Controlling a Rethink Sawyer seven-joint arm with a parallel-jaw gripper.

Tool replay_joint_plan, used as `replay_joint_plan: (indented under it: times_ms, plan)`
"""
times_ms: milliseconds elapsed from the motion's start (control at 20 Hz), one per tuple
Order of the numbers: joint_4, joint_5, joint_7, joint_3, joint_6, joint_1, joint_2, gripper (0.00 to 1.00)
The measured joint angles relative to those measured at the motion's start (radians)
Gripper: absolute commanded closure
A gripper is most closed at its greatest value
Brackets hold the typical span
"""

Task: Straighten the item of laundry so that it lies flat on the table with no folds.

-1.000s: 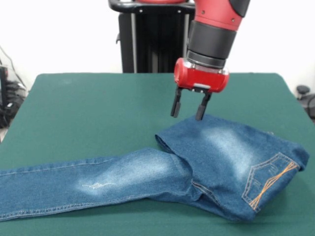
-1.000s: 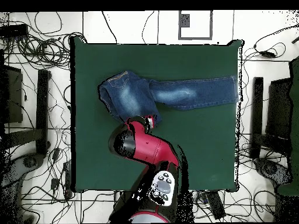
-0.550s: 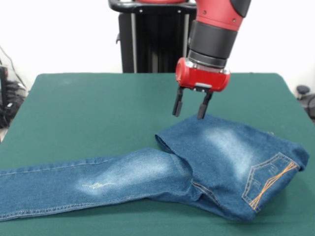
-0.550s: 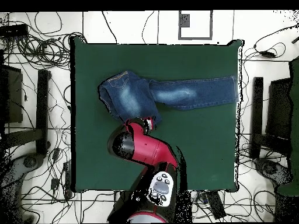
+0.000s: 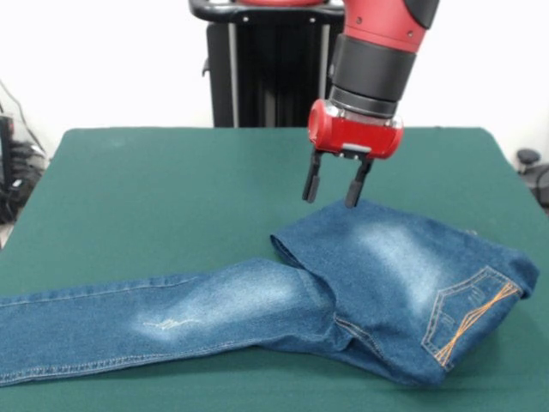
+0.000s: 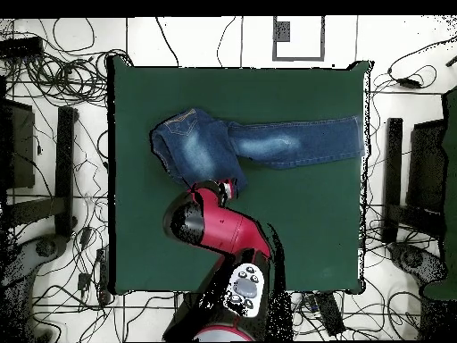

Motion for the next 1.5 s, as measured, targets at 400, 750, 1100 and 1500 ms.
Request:
replay_joint_plan:
  times_ms: [400,750,1100,1500]
  plan:
    - [0.028,0.0,0.0,0.002,0.0,0.0,-0.001,0.0]
    - [0.055,0.0,0.0,0.004,0.0,0.003,-0.005,0.0]
    - [0.072,0.0,0.0,0.004,0.0,0.008,-0.025,0.0]
    - [0.089,0.0,0.0,0.01,0.0,0.003,-0.051,0.0]
